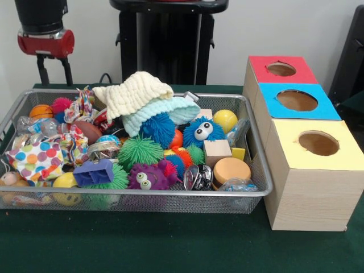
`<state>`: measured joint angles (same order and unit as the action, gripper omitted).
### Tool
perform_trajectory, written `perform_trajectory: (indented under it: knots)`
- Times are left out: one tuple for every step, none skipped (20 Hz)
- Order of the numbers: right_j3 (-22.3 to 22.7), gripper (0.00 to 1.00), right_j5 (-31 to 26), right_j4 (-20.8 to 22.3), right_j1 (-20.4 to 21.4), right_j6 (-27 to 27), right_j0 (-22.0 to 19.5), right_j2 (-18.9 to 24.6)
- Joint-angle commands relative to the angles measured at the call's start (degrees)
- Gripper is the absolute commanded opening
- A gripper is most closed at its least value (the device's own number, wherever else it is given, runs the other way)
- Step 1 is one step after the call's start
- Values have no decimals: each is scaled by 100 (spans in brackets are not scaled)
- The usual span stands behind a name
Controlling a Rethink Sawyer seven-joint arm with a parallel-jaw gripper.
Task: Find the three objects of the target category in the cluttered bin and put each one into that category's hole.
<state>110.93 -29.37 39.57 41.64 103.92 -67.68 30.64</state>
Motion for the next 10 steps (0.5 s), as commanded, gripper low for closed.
perform_trajectory:
  knots:
    - [-1154,100,-614,145,-596,-885,331,231]
    - [-1178,100,-595,162,-620,-883,363,221]
    - [-1153,100,-555,172,-614,-844,388,195]
    - [-1128,100,-516,182,-607,-805,414,170]
    - [-1139,100,-479,200,-619,-749,464,134]
    - [-1140,100,-421,230,-636,-687,515,92]
    - [-1170,100,-373,271,-667,-648,574,61]
    - [-1175,100,-315,304,-694,-596,627,26]
    - [-1192,100,-267,330,-720,-549,684,-5]
    - [-1205,100,-216,366,-744,-504,743,-39]
